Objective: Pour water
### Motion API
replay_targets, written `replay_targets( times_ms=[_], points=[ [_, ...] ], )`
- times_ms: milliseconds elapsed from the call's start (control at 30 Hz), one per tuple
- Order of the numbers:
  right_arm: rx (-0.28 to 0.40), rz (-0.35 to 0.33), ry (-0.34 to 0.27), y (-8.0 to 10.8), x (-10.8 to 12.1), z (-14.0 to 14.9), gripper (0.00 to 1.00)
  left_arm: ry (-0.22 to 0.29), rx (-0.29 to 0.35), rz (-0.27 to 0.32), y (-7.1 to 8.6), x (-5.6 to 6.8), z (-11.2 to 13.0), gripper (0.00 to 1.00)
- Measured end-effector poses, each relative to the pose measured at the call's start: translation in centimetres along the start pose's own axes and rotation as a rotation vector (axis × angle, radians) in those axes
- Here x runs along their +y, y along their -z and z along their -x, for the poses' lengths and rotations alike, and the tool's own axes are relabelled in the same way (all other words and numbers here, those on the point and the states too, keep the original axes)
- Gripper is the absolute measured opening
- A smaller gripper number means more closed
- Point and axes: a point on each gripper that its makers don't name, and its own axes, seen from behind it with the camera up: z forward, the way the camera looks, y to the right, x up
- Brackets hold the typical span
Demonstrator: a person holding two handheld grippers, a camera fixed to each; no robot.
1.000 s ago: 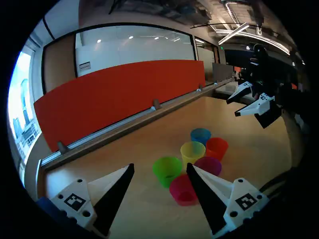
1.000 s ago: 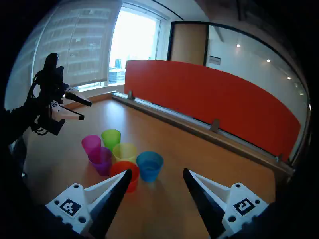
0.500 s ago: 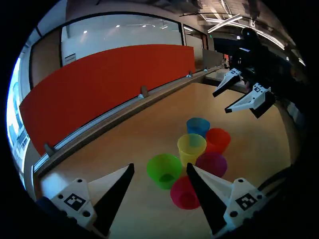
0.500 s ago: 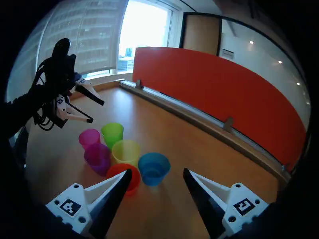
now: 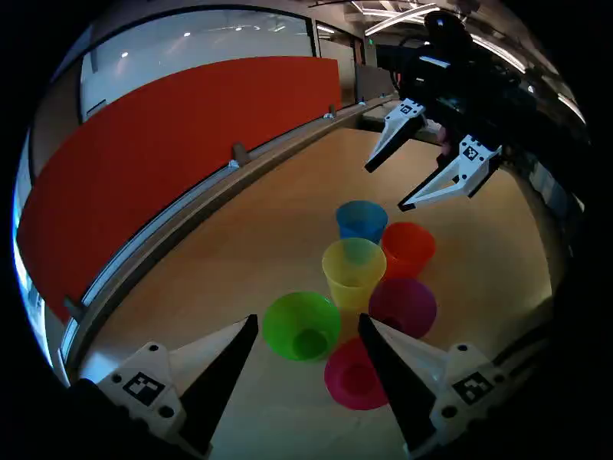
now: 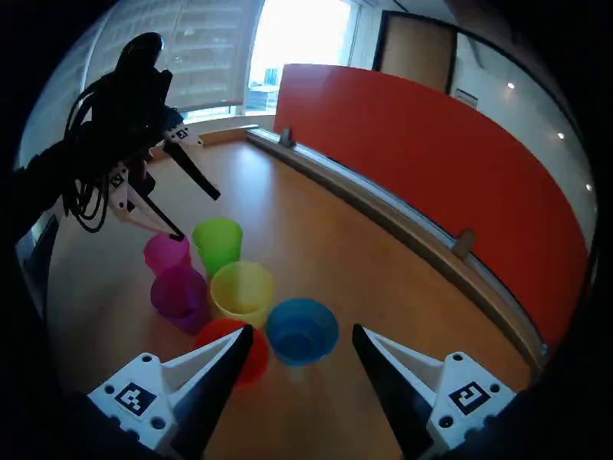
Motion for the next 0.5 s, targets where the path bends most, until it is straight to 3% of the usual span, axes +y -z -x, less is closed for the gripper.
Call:
replay_targets(
  times_ms=[300, 500],
  points=[
    [-0.061, -0.025, 0.019, -1.3, -0.2, -0.3, 1.0, -0.015, -0.068, 0.041, -1.4, 0.0, 0.4, 0.98],
    [-0.08, -0.039, 0.032, -1.7, -0.5, -0.4, 1.0, -0.031, -0.09, 0.036, -1.9, 0.0, 0.6, 0.98]
  ],
)
